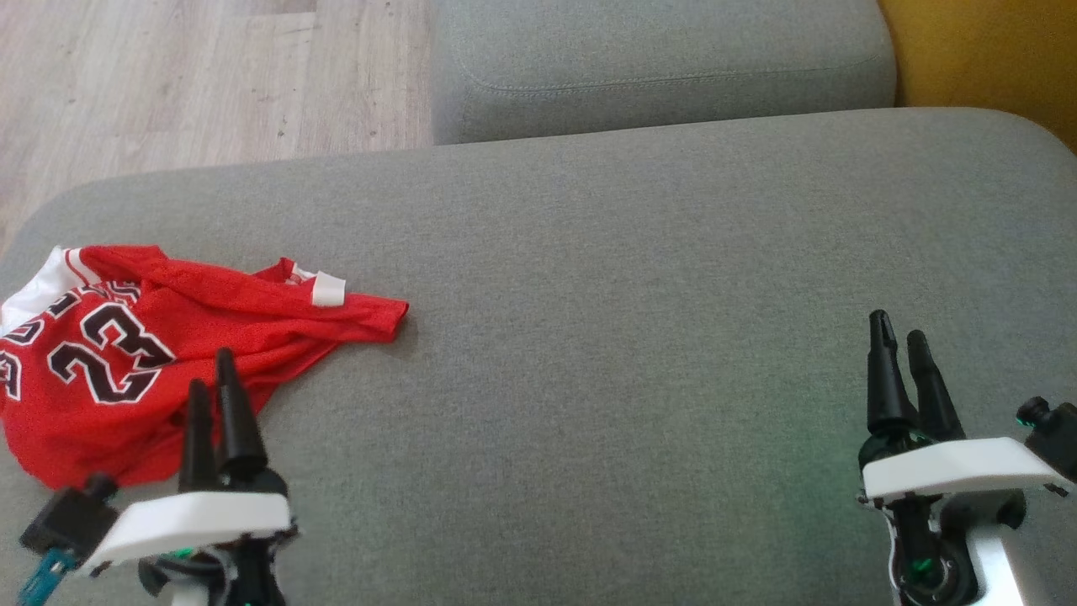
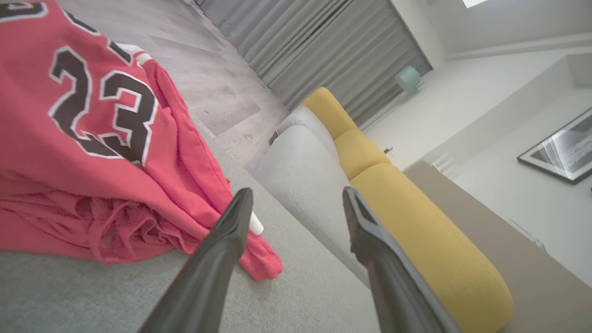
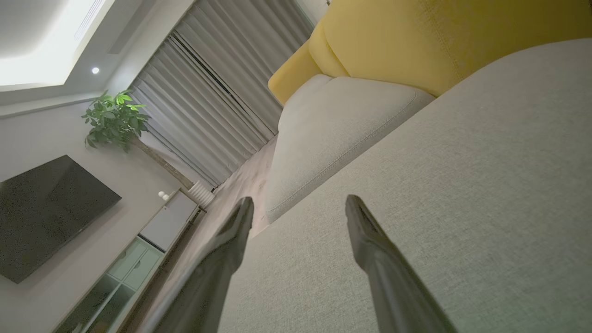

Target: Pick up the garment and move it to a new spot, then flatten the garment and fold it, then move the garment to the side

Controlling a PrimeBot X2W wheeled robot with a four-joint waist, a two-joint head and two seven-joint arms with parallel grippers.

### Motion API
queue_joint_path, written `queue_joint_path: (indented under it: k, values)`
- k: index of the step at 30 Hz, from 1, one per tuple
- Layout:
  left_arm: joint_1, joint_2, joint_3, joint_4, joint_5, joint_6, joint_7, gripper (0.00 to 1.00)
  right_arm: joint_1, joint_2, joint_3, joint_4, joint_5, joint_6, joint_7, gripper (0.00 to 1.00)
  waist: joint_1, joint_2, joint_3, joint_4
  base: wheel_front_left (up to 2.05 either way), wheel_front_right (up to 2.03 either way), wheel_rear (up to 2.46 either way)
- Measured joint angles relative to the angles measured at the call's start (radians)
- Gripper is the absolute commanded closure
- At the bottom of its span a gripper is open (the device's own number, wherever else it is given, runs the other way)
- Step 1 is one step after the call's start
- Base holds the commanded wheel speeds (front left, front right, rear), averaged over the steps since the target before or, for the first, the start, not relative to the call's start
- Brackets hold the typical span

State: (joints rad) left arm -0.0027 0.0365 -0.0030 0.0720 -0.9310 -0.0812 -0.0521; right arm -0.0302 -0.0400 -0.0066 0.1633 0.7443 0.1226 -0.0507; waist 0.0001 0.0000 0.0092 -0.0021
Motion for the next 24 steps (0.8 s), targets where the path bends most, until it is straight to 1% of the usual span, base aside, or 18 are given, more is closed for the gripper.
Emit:
queue_joint_path:
  k: [4,7,16,18,24]
  values:
    - [0.0,0.0,-0.032,-0.008,0.096,-0.002,-0.012,0.0,0.0,0.0,0.007,-0.008,-0.065,0.0,-0.013,0.0,0.0,0.0,0.0,-0.002,0.0,0.0,0.0]
    - [0.0,0.008,-0.056,-0.012,0.162,0.004,-0.021,0.0,0.0,0.0,0.012,-0.014,-0.112,0.0,-0.022,0.0,0.0,0.0,0.001,-0.003,0.0,0.0,0.0]
    - [0.0,0.063,-0.158,-0.015,0.315,0.083,-0.047,0.0,0.0,0.0,0.03,-0.027,-0.253,0.0,-0.047,0.0,0.0,0.0,0.002,-0.007,0.0,0.0,0.0]
    - [0.0,0.071,-0.17,-0.014,0.33,0.092,-0.048,0.0,0.0,0.0,0.031,-0.028,-0.269,0.0,-0.048,0.0,0.0,0.0,0.002,-0.007,0.0,0.0,0.0]
    - [-0.001,0.115,-0.248,-0.008,0.414,0.154,-0.065,0.0,0.001,0.0,0.039,-0.039,-0.36,0.0,-0.067,0.0,0.0,0.0,0.003,-0.011,0.0,0.0,0.0]
